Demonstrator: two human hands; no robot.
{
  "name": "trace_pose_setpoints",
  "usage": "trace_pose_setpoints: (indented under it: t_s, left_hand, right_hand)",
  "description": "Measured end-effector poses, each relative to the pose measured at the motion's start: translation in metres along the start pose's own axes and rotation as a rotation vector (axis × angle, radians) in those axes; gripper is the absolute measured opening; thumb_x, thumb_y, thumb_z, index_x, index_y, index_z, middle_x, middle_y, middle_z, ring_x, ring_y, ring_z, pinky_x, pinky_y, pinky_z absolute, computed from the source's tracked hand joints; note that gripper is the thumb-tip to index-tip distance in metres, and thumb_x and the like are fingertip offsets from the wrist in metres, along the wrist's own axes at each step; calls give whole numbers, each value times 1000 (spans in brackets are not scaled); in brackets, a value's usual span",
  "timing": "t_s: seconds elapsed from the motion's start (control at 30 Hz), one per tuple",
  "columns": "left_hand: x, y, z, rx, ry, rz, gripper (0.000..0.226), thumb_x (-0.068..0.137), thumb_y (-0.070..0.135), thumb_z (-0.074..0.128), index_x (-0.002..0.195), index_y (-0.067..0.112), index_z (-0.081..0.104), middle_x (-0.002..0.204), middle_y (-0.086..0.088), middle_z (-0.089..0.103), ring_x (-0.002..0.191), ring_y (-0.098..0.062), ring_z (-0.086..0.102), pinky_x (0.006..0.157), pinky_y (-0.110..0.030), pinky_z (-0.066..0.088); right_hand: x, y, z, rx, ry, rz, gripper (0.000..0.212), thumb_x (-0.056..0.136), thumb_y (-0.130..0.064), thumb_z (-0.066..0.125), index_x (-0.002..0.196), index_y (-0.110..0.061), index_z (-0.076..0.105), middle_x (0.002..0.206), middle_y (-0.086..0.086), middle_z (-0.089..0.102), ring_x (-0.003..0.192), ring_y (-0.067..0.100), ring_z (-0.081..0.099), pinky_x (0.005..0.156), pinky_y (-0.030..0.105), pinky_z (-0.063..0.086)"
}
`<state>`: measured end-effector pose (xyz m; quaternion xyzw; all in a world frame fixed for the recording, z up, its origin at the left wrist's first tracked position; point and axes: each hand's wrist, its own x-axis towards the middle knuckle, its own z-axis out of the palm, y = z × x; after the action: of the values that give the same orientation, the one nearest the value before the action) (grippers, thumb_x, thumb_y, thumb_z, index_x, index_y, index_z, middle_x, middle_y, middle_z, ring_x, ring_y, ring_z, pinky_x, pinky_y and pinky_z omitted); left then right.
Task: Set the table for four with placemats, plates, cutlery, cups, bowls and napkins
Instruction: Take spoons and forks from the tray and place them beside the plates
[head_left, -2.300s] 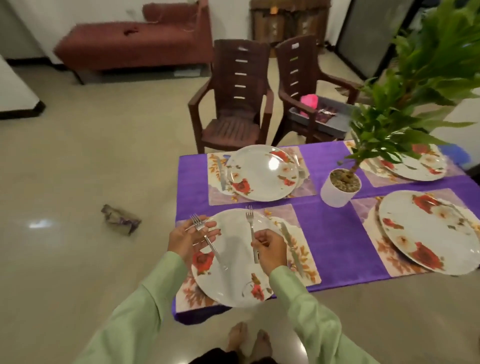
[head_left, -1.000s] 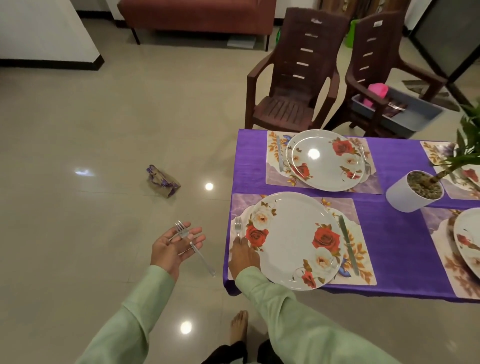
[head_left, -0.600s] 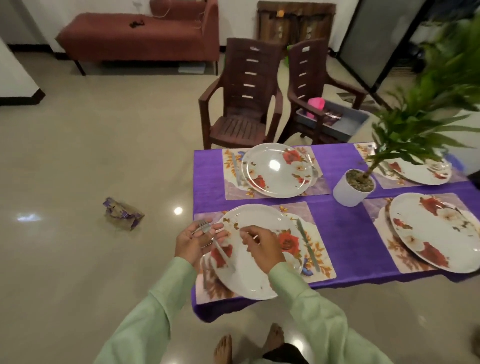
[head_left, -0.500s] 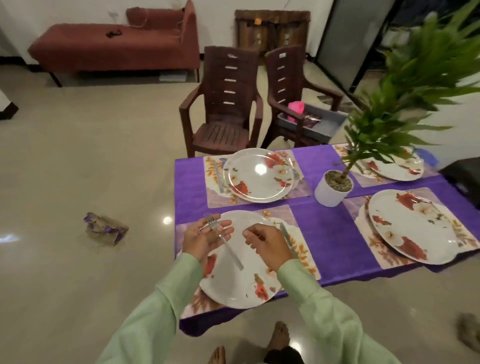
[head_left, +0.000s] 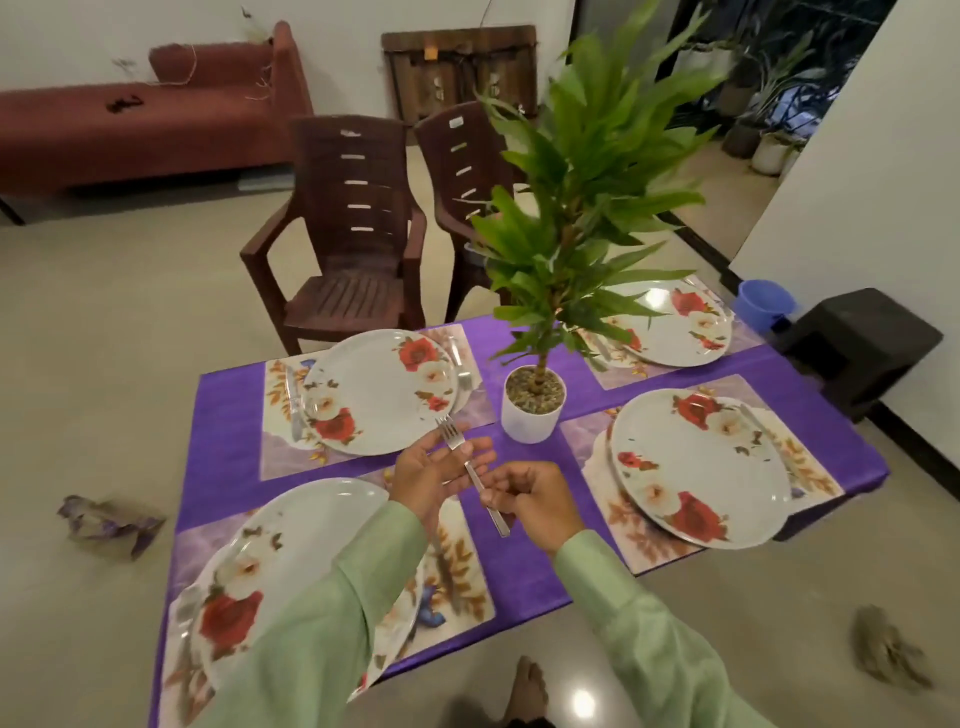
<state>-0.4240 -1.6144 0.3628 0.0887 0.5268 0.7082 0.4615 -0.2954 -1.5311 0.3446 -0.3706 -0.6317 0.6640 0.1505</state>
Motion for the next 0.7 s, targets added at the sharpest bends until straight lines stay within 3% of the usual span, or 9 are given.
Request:
trace_pose_setpoints:
  t_s: [0.2, 0.33, 0.47, 0.6, 0.7]
  left_hand:
    - [23, -29, 54, 4, -7, -83, 36, 94, 9, 59, 129, 1, 54, 106, -21, 72, 93, -35, 72, 80, -37, 60]
    - [34, -40, 57, 2, -7, -112, 32, 96, 12, 57, 127, 2, 55, 113, -27, 68, 100, -41, 69, 81, -38, 60]
    - [37, -55, 59, 36, -6, -140, 22, 97, 10, 55, 119, 5, 58, 112, -26, 68, 99, -40, 69, 81, -37, 60]
    - [34, -69, 67, 84, -32, -167, 30, 96, 11, 57, 125, 4, 57, 113, -23, 69, 100, -38, 70, 83, -37, 60]
    - [34, -76, 73, 91, -20, -164, 30, 96, 11, 57, 126, 4, 57, 113, -21, 70, 100, -37, 70, 85, -38, 59]
  right_hand:
    - [16, 13, -84, 31, 189, -58, 23, 80, 18, 65, 83, -4, 69, 61, 0, 64, 48, 6, 56, 47, 22, 45]
    - [24, 44, -126, -97, 334, 9, 23, 81, 18, 62, 90, -1, 70, 59, 4, 54, 42, 11, 46, 43, 21, 40]
    - [27, 89, -151, -348, 406, 107, 33, 79, 9, 68, 86, -23, 73, 59, -2, 51, 49, 14, 45, 55, 21, 41]
    - [27, 118, -162, -514, 428, 180, 30, 79, 6, 69, 94, -19, 75, 58, -13, 49, 58, 9, 47, 57, 10, 38]
    - [27, 120, -167, -594, 390, 229, 25, 83, 2, 66, 87, -23, 66, 64, -14, 49, 70, 15, 45, 64, 14, 41]
